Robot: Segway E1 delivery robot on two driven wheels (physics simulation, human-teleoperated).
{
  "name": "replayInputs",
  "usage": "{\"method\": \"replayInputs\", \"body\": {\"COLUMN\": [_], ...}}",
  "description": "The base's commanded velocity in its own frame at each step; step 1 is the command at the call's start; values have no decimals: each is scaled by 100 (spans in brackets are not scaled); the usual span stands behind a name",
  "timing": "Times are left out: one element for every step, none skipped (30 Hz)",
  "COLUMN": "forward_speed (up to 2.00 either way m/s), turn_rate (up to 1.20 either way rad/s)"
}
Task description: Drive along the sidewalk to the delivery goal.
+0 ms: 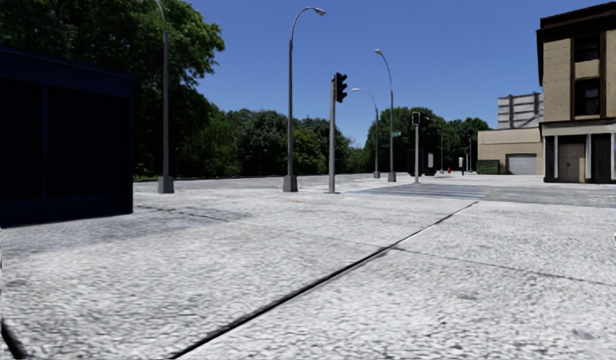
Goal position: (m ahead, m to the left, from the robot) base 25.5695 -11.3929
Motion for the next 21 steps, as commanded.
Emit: {"method": "replayInputs", "body": {"forward_speed": [200, 200, 200, 200, 200, 200, 200, 200, 200, 200, 200, 200, 200, 200, 200, 200, 200, 200, 200, 200, 200], "turn_rate": [-42, -42, -42, -42, -42, -42, -42, -42, -42, -42, -42, -42, -42, -42, -42, -42, -42, -42, -42, -42, -42]}}
